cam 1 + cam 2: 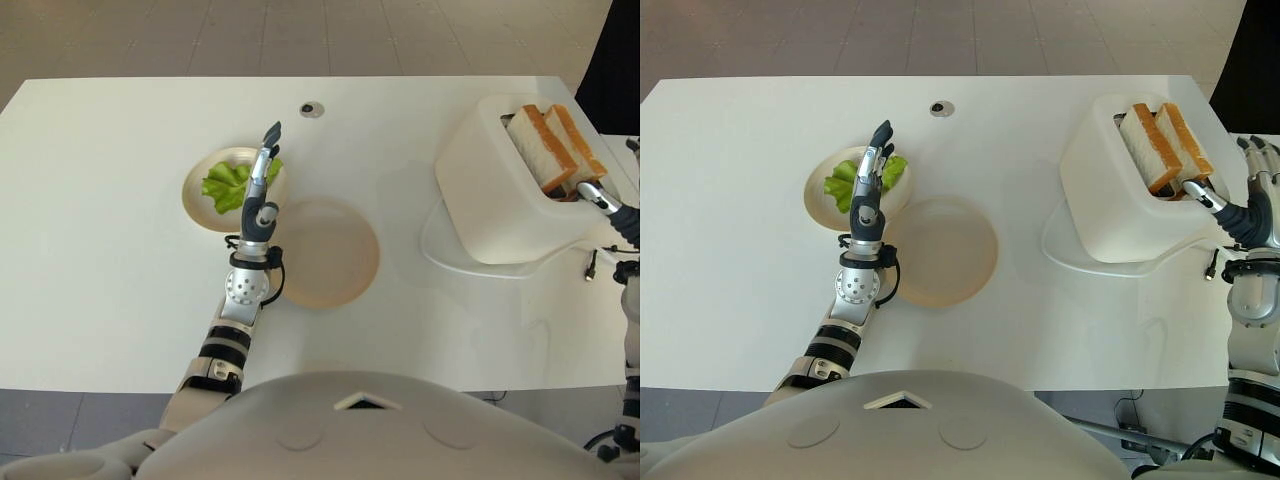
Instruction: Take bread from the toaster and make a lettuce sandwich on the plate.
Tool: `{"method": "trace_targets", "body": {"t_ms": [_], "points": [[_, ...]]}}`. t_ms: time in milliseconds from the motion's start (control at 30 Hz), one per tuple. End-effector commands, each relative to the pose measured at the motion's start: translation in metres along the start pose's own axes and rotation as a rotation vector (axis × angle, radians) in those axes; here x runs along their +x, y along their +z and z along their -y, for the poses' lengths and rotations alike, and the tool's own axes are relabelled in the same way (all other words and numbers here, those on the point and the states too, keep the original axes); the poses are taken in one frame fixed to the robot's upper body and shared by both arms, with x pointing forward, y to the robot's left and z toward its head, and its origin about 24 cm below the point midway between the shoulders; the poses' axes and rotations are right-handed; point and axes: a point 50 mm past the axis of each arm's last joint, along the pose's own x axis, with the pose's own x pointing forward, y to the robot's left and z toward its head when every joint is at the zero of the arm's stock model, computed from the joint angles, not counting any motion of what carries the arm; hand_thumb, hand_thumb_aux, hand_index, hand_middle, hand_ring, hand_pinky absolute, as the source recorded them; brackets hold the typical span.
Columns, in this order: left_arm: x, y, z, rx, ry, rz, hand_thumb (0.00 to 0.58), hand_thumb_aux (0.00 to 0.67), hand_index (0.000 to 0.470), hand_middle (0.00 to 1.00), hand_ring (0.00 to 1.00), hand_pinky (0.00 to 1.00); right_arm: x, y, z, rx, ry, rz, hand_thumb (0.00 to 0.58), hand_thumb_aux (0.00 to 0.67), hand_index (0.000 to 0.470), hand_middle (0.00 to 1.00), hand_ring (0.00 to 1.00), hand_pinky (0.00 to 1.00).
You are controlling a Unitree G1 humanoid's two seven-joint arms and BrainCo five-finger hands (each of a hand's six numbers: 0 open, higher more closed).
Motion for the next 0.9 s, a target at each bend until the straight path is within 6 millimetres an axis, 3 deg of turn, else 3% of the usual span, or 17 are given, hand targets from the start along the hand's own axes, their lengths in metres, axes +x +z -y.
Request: {"method": "trace_targets", "body": {"t_ms": [33, 67, 100, 133, 167, 300, 467, 567, 600, 667, 733, 800, 900], "points": [[-0.024, -0.011, 0.001, 0.017, -0.024, -0.108, 0.0, 0.0, 0.0, 0.0, 0.0, 0.0, 0.01, 0.012, -0.001, -0.012, 0.028, 0.056, 0.14, 0.087, 0.061, 0.02, 0.02, 0.02], [-0.024, -0.011, 0.001, 0.017, -0.026, -0.107, 0.0, 0.0, 0.0, 0.0, 0.0, 0.0, 0.01, 0.014, -0.002, -0.01, 0.032, 0.065, 0.31, 0.213, 0.149, 0.02, 0.02, 0.02], [-0.024, -0.01, 0.002, 0.016, -0.027, -0.107, 0.0, 0.0, 0.0, 0.0, 0.0, 0.0, 0.01, 0.016, -0.003, -0.005, 0.026, 0.074, 0.545, 0.504, 0.354, 0.11, 0.11, 0.11], [-0.024, -0.01, 0.002, 0.015, -0.028, -0.107, 0.0, 0.0, 0.0, 0.0, 0.0, 0.0, 0.01, 0.017, -0.002, -0.003, 0.016, 0.085, 0.58, 0.67, 0.47, 0.43, 0.43, 0.43], [-0.024, -0.01, 0.002, 0.014, -0.029, -0.106, 0.0, 0.0, 0.0, 0.0, 0.0, 0.0, 0.01, 0.02, -0.001, 0.0, -0.003, 0.096, 0.58, 0.67, 0.47, 1.0, 1.0, 1.0], [-0.024, -0.01, 0.002, 0.013, -0.032, -0.108, 0.0, 0.0, 0.0, 0.0, 0.0, 0.0, 0.011, 0.032, 0.017, 0.044, -0.17, 0.156, 0.58, 0.67, 0.47, 1.0, 1.0, 1.0], [-0.024, -0.008, -0.002, 0.022, -0.012, -0.102, 0.0, 0.0, 0.0, 0.0, 0.0, 0.0, 0.008, 0.058, 0.061, 0.158, -0.571, 0.287, 0.58, 0.67, 0.47, 1.0, 1.0, 1.0], [-0.019, -0.004, -0.011, 0.044, 0.045, -0.061, 0.0, 0.0, 0.0, 0.0, 0.0, 0.0, -0.009, 0.107, 0.092, 0.337, -0.766, 0.549, 0.58, 0.67, 0.47, 1.0, 1.0, 1.0], [-0.018, -0.002, -0.016, 0.063, 0.074, -0.042, 0.0, 0.0, 0.0, 0.0, 0.0, 0.0, -0.012, 0.127, 0.086, 0.447, -0.695, 0.646, 0.58, 0.67, 0.47, 1.0, 1.0, 1.0], [-0.014, 0.006, -0.025, 0.128, 0.122, 0.01, 0.0, 0.0, 0.0, 0.0, 0.0, 0.0, -0.011, 0.16, 0.039, 0.714, -0.292, 0.745, 0.58, 0.67, 0.47, 1.0, 1.0, 1.0], [-0.008, 0.015, -0.036, 0.229, 0.158, 0.061, 0.0, 0.0, 0.0, 0.0, 0.0, 0.0, -0.024, 0.186, -0.015, 0.928, 0.123, 0.742, 0.58, 0.67, 0.47, 1.0, 1.0, 1.0], [-0.001, 0.021, -0.048, 0.356, 0.164, 0.083, 0.0, 0.0, 0.0, 0.0, 0.0, 0.0, -0.039, 0.202, -0.054, 1.054, 0.403, 0.701, 0.58, 0.67, 0.47, 1.0, 1.0, 1.0], [0.007, 0.025, -0.068, 0.568, 0.13, 0.096, 0.0, 0.0, 0.0, 0.0, 0.0, 0.0, -0.054, 0.212, -0.09, 1.108, 0.63, 0.641, 0.58, 0.67, 0.47, 1.0, 1.0, 1.0]]}}
